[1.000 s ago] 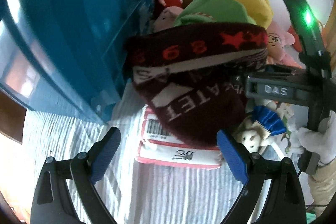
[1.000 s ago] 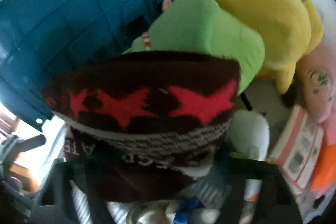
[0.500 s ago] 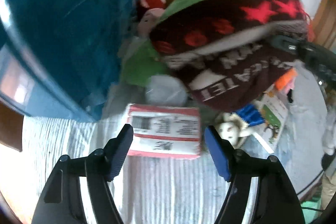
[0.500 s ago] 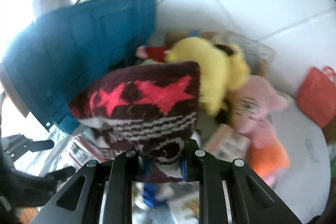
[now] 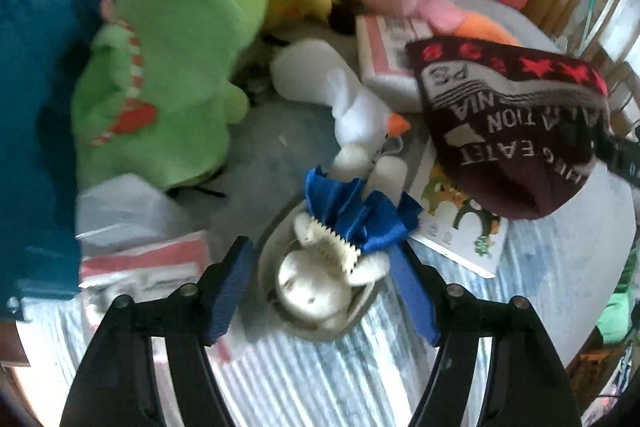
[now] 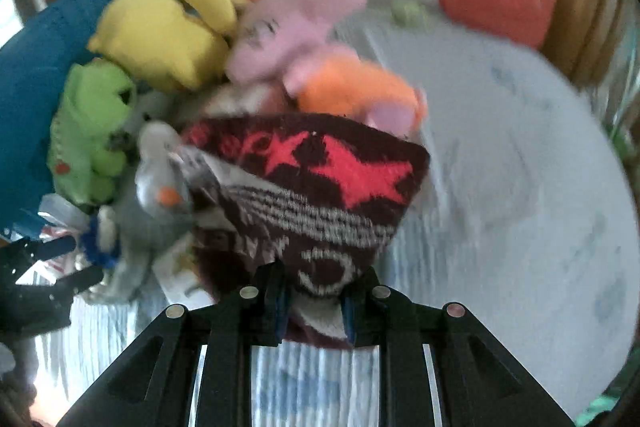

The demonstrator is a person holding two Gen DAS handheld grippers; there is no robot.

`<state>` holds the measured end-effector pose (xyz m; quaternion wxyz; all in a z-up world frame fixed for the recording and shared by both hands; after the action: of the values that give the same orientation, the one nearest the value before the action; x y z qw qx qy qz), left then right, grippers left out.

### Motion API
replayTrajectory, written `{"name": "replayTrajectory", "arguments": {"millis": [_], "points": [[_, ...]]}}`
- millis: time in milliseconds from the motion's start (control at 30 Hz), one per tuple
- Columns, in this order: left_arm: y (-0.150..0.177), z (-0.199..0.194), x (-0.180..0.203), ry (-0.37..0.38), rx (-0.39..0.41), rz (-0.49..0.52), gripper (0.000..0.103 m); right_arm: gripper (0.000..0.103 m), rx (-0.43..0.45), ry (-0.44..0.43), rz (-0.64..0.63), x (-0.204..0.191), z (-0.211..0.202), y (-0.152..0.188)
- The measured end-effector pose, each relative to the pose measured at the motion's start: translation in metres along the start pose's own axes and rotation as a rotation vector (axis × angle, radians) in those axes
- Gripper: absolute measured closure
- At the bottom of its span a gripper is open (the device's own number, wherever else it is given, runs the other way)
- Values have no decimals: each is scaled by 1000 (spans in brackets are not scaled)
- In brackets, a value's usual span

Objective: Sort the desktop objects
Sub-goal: 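Lift the hat with the right tool while the left reaches toward the white plush with blue ruffle, then grasp the white plush with blue ruffle with the left tool while the right holds the hat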

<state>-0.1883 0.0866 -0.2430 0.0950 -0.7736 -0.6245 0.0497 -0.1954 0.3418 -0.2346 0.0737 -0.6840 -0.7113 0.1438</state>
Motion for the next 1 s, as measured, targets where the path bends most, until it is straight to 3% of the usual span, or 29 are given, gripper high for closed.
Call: {"name": "replayTrajectory", "arguments": {"millis": [100, 167, 200, 267, 300, 333, 367, 400, 433, 533, 767, 1000], "points": [[-8, 7, 5, 13, 9, 25, 33, 77, -54, -18, 26, 9, 27, 8], [-11, 7, 7, 22, 13, 36, 33, 49, -68, -67, 60, 14, 40, 10], [-11, 7, 7, 29, 16, 40, 33, 41, -69, -94, 73, 16, 44, 11], [-12, 7, 4, 52, 25, 43, 33, 16, -57, -127, 85, 17, 47, 9], [-12, 8, 2, 63, 28, 40, 34, 11, -52, -126, 83, 16, 49, 6], [-11, 6, 1, 86, 34, 35, 45, 9, -51, -112, 74, 15, 51, 2], [-11, 4, 1, 131, 36, 27, 66, 17, -49, -98, 65, 14, 54, -1], [-12, 0, 1, 125, 45, 24, 66, 30, -38, -81, 49, 11, 50, -3], [-12, -3, 1, 107, 55, 23, 69, 55, -19, -61, 25, 5, 41, -4], [-11, -19, 1, 69, 93, 20, 70, 84, 38, -3, -47, -14, 13, -7], [-17, -100, -3, 48, 257, 24, 70, 89, 172, 124, -209, -57, -54, -15], [-22, -168, -13, 17, 385, -7, 70, 89, 336, 116, -321, -99, -128, -47]]}}
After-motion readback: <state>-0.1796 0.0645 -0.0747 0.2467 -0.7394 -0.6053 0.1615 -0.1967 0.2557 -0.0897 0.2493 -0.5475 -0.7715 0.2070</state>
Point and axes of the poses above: each gripper's, at about its wrist camera, not at the fingertips, and z roughly the way its jaws point, x to its right, y to its underside, the point moved 3 cm from there along z, roughly the way its jaws point, and after that the axes turned 11 degrees about -x, right-handed, at the moved point
